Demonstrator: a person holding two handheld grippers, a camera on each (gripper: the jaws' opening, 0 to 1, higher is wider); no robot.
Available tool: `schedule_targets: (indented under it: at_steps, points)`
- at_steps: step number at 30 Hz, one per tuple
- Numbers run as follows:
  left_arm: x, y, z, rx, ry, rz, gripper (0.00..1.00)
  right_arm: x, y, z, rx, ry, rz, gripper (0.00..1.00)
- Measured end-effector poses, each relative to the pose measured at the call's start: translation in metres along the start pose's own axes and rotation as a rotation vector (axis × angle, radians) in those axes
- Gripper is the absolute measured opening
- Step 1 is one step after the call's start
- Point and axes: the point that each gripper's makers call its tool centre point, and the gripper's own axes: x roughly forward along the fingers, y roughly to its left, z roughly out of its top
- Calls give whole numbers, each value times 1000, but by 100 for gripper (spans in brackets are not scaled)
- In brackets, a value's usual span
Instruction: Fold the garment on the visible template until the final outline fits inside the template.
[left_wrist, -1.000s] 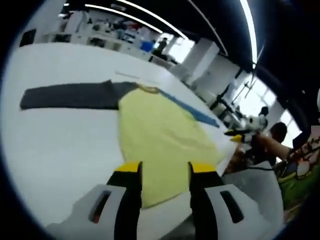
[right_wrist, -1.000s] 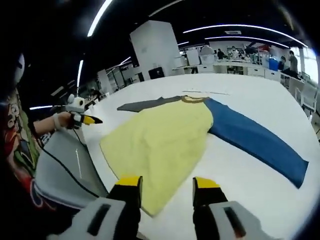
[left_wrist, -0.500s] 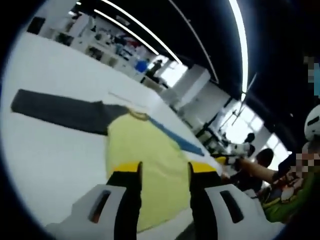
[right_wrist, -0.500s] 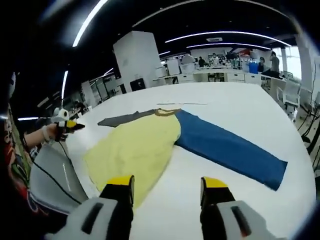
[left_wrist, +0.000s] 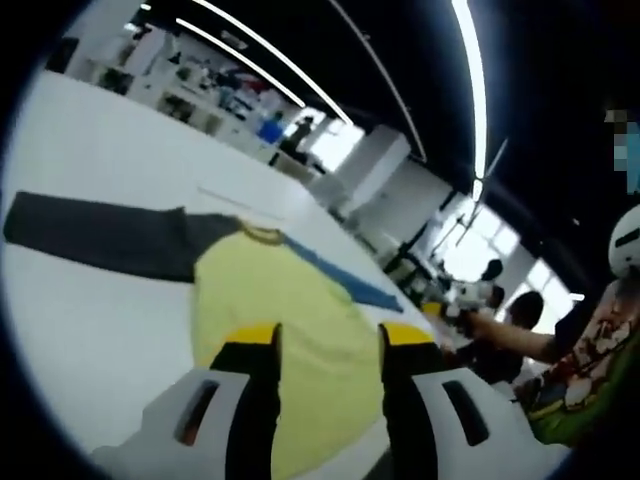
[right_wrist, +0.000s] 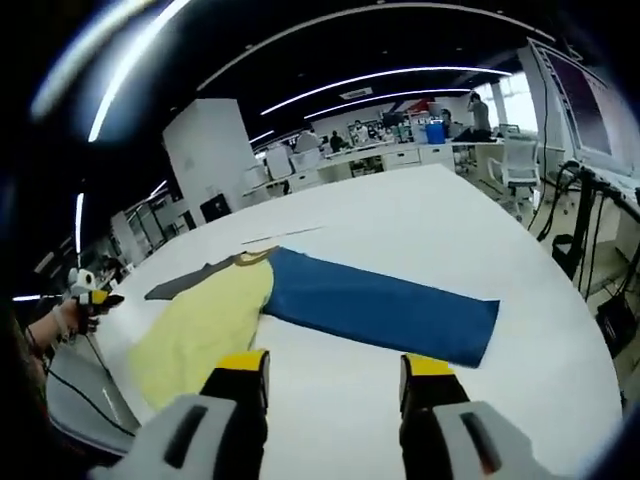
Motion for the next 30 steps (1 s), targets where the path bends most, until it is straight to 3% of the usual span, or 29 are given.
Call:
schedule_targets:
  at_steps: [6,11,12,17,19,23,30]
  points:
    - [-4,-2,2,24,-19,-6,37,1,-29,4,41,-10,-69,54]
    - [-11,2,1,28,-27,15,40,5,-52,-3,85,34,-118,57]
    - [-13,4,0,40,-24,26,40,4,-65,-8,93,65,-172,55]
    - [-23,12,-8,71,-11,70,50,9,-83,-13,151,71,-218,54]
    - [-29,16,-10,92,-13,95,53,10,-91,-22,198,102,-264,50]
    - [-40,21,-13,78,-31,122,55,19,-98,-28,277,109,-285,41]
    - [-53,23,-9,66,-67,161,54,25,-102,-29,320,97,-303,27]
